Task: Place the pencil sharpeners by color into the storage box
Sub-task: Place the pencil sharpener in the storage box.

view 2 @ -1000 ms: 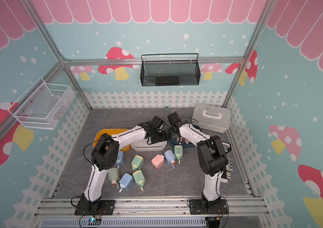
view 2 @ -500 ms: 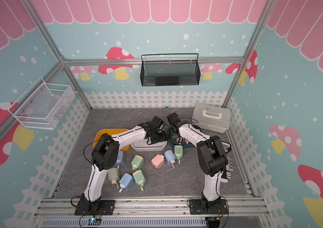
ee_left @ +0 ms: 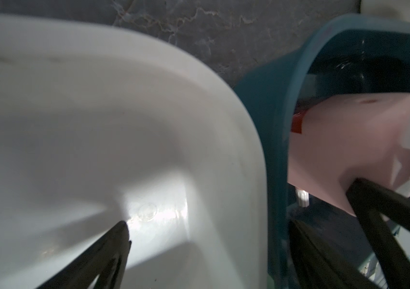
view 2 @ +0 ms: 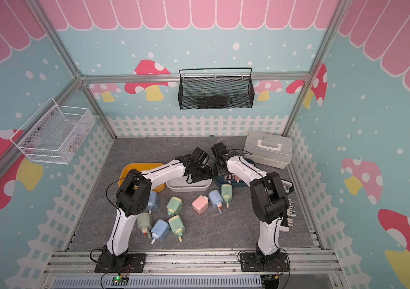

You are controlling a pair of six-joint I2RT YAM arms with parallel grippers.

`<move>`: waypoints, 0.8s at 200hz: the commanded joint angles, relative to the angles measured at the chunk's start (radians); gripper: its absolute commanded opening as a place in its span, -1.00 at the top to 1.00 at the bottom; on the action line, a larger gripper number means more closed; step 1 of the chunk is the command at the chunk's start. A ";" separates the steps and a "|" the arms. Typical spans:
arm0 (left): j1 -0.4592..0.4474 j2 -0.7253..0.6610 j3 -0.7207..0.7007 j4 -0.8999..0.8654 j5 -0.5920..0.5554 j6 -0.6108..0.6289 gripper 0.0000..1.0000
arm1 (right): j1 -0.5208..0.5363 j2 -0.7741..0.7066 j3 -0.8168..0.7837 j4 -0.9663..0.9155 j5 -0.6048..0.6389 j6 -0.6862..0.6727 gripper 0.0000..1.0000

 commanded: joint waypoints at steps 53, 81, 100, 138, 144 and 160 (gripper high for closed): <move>0.007 0.004 -0.009 -0.007 -0.006 0.013 -0.98 | 0.012 -0.013 0.041 -0.009 0.014 -0.013 -0.84; 0.008 0.007 -0.007 -0.007 -0.004 0.009 -0.98 | 0.011 0.004 0.052 0.000 0.069 -0.017 -0.97; 0.008 0.007 -0.009 -0.007 -0.003 0.009 -0.98 | 0.011 0.056 0.056 0.007 0.097 -0.016 -0.97; 0.011 0.008 -0.011 -0.007 -0.002 0.008 -0.98 | 0.011 0.087 0.057 0.013 0.172 -0.007 -0.97; 0.011 0.008 -0.011 -0.006 -0.003 0.008 -0.98 | 0.011 0.088 0.056 0.013 0.184 -0.006 -0.97; 0.010 0.008 -0.012 -0.007 -0.003 0.009 -0.98 | 0.011 0.090 0.050 0.012 0.212 -0.004 -0.97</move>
